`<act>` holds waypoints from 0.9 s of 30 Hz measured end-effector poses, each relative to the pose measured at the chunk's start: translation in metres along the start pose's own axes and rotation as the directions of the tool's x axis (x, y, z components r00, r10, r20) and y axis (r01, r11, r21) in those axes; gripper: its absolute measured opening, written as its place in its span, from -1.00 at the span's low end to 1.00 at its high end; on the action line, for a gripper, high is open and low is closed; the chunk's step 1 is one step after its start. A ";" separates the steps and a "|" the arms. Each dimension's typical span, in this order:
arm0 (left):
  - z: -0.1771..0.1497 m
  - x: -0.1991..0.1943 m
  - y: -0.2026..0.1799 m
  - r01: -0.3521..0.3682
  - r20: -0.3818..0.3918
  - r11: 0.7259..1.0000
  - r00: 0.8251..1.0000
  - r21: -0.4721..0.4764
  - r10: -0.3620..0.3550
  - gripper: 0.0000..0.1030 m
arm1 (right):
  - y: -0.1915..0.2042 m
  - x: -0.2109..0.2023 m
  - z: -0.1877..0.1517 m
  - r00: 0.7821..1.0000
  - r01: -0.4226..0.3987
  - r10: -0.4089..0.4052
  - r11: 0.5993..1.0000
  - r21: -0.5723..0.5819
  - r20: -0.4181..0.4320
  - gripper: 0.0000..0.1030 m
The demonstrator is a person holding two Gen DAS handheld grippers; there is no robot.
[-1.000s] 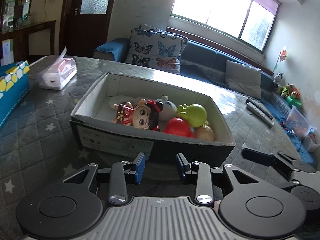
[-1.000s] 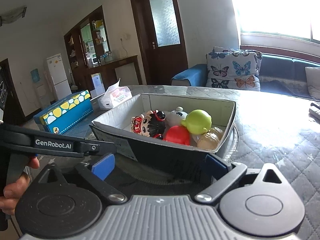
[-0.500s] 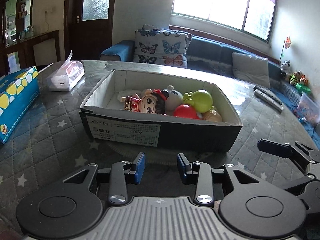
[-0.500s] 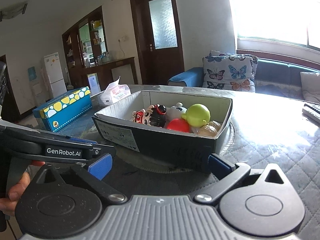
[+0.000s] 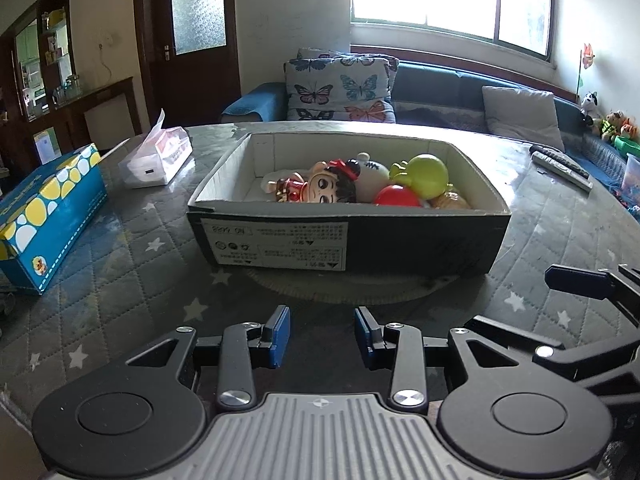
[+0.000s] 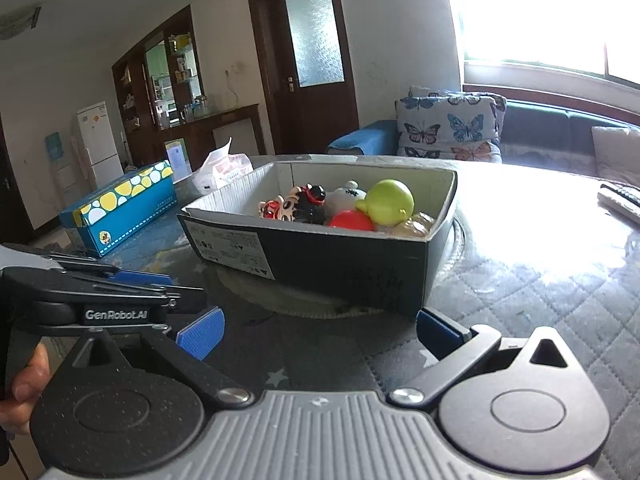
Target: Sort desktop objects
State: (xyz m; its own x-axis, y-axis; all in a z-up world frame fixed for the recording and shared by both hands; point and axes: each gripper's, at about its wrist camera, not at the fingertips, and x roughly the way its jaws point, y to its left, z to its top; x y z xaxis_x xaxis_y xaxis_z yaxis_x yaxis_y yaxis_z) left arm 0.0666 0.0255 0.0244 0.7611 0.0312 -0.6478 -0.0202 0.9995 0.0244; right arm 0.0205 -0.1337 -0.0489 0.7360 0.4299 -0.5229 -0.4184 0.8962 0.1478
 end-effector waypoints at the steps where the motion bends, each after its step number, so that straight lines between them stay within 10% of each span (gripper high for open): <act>1: -0.001 0.000 0.001 -0.005 0.000 1.000 1.000 0.000 0.005 -0.25 | 0.000 0.001 -0.001 1.000 0.003 -0.003 1.000 0.002 -0.003 1.00; 27: -0.013 0.005 -0.002 -0.074 -0.015 0.996 0.997 0.052 0.074 -0.25 | 0.008 0.013 -0.010 0.997 0.038 -0.038 0.999 0.000 -0.070 1.00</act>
State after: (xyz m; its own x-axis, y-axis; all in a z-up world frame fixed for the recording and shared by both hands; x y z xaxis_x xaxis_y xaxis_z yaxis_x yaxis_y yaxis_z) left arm 0.0621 0.0241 0.0117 0.7475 0.1056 -0.6558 -0.0427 0.9929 0.1112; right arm 0.0215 -0.1222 -0.0635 0.7123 0.3869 -0.5857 -0.3901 0.9119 0.1279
